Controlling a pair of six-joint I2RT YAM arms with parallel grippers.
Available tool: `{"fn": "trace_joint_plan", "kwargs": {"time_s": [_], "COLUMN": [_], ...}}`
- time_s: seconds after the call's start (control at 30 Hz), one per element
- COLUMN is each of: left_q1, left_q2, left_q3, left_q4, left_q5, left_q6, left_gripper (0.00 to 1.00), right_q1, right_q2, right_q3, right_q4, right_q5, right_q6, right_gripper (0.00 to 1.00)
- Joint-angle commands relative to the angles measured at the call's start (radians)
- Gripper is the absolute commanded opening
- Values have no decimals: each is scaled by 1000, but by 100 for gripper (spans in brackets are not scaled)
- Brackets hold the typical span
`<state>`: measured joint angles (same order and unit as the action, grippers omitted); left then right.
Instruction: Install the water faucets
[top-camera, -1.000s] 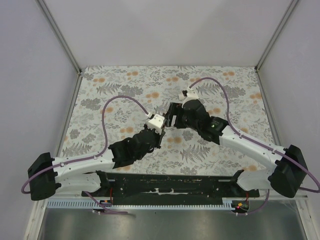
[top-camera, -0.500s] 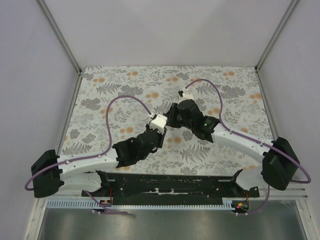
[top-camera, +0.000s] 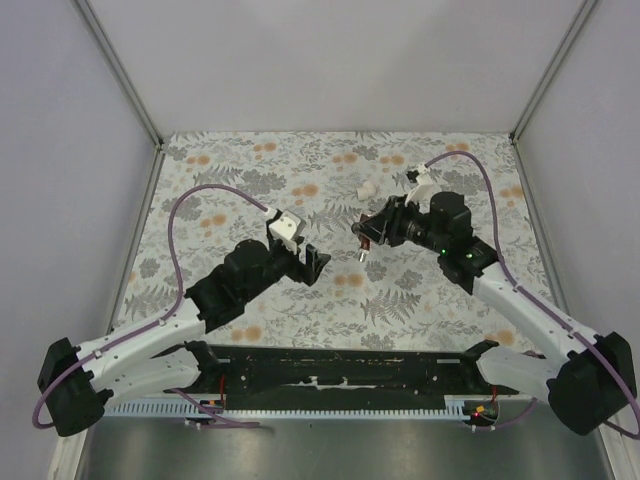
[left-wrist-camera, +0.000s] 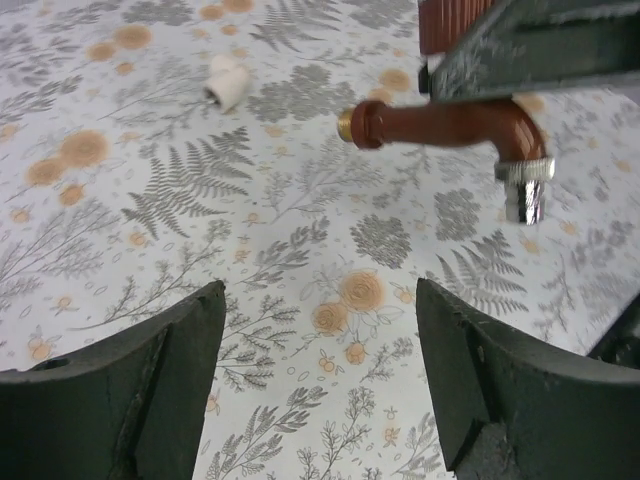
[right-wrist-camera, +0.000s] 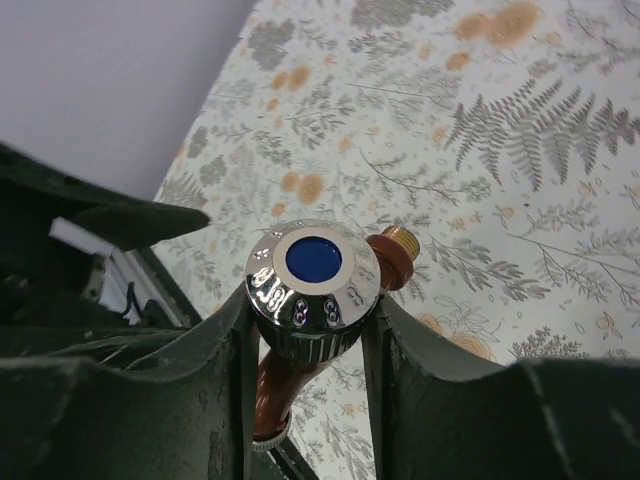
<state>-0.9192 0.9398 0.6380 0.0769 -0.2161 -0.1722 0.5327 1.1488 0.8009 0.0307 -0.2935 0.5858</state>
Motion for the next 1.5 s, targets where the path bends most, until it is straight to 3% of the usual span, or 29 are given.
{"fn": "trace_joint_plan", "kwargs": {"time_s": [0.0,0.33,0.83,1.13,1.23,1.3,1.4,1.47], "left_q1": [43,45,42,42,42,42,42,42], "left_q2": [-25,-59,50,71,88,102,113,114], "left_q3": [-15,-11,114,146,163,169,177,177], "left_q4": [67,164,164,118,86,80,78,77], "left_q5": [374,635,882,959,968,980,988,988], "left_q6": [134,312,336,324,335,335,330,330], "left_gripper": [82,88,81,65,54,41,38,26], "right_q1": [-49,-50,-51,-50,-50,-50,-50,-50], "right_q2": [-121,-230,-222,-202,-198,-193,-189,-184], "right_q3": [14,112,162,173,176,173,172,169], "right_q4": [69,-133,-210,-224,-229,-227,-227,-226], "right_q5": [-387,-778,-929,-957,-958,-960,-964,-964], "right_q6": [-154,-330,-391,-403,-402,-400,-400,-400], "right_gripper": [0,0,0,0,0,0,0,0]}}
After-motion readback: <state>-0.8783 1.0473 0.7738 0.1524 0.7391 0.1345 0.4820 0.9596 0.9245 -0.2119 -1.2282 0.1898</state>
